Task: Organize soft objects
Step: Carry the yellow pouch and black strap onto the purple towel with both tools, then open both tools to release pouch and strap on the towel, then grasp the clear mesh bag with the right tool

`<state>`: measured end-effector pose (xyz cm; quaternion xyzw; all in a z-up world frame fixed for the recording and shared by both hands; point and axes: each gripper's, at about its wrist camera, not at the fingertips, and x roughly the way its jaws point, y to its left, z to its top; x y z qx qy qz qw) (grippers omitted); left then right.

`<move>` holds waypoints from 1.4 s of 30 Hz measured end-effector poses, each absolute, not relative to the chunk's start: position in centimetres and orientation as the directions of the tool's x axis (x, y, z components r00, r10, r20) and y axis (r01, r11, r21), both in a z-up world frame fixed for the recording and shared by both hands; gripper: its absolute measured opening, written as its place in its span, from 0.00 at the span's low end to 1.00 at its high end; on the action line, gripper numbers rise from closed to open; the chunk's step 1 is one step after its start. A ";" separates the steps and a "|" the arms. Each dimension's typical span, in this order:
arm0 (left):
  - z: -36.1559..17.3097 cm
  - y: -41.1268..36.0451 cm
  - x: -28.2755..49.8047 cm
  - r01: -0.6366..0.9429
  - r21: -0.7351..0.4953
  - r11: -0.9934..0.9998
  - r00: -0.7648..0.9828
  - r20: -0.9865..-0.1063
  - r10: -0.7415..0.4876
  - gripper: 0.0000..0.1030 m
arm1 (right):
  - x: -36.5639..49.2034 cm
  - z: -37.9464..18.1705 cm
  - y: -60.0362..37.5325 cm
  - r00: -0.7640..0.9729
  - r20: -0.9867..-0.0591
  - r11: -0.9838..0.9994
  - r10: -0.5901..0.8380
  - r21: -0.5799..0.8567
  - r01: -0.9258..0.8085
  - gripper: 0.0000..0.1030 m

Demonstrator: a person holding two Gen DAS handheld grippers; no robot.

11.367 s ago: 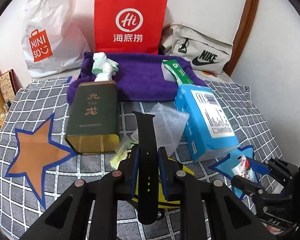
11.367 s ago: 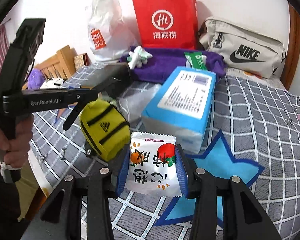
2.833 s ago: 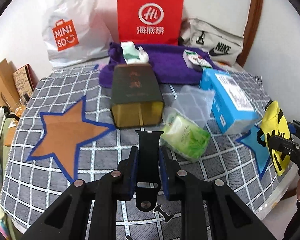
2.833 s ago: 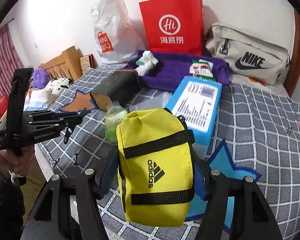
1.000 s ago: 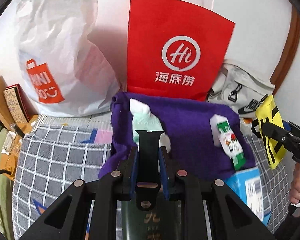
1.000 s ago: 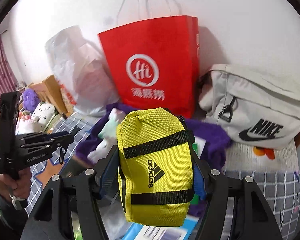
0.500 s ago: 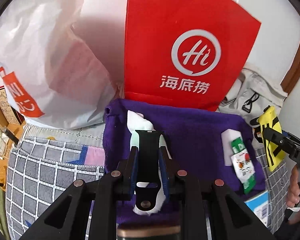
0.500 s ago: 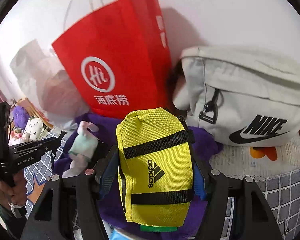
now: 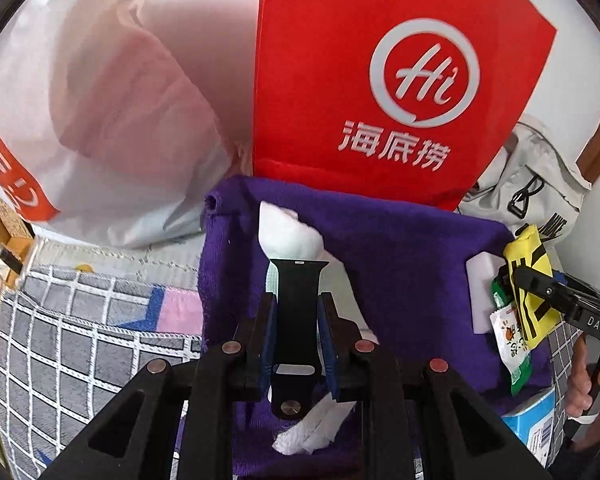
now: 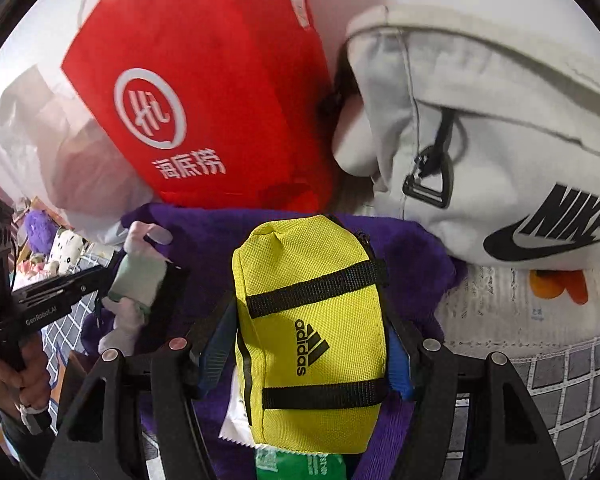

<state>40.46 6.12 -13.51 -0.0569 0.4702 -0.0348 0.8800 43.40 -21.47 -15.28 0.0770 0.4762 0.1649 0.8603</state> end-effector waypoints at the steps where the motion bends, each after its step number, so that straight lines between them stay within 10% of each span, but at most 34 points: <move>1: -13.6 6.1 40.5 0.009 -0.133 0.991 0.552 -0.825 -0.116 0.20 | 43.6 -15.6 -21.5 0.485 -0.798 0.933 0.358 0.294 -0.206 0.63; 12: -14.0 6.1 40.6 0.015 -0.150 0.989 0.526 -0.839 -0.135 0.21 | 43.6 -15.8 -20.0 0.466 -0.809 0.932 0.358 0.276 -0.236 0.75; 23: -9.7 5.5 38.0 0.047 -0.079 0.996 0.616 -0.782 -0.091 0.58 | 41.2 -11.6 -19.1 0.563 -0.758 0.943 0.328 0.233 -0.236 0.77; 42: -6.6 8.2 24.5 -0.017 -0.095 0.995 0.679 -0.732 -0.058 0.60 | 25.1 -11.2 -12.1 0.448 -0.799 0.875 0.402 0.191 -0.444 0.75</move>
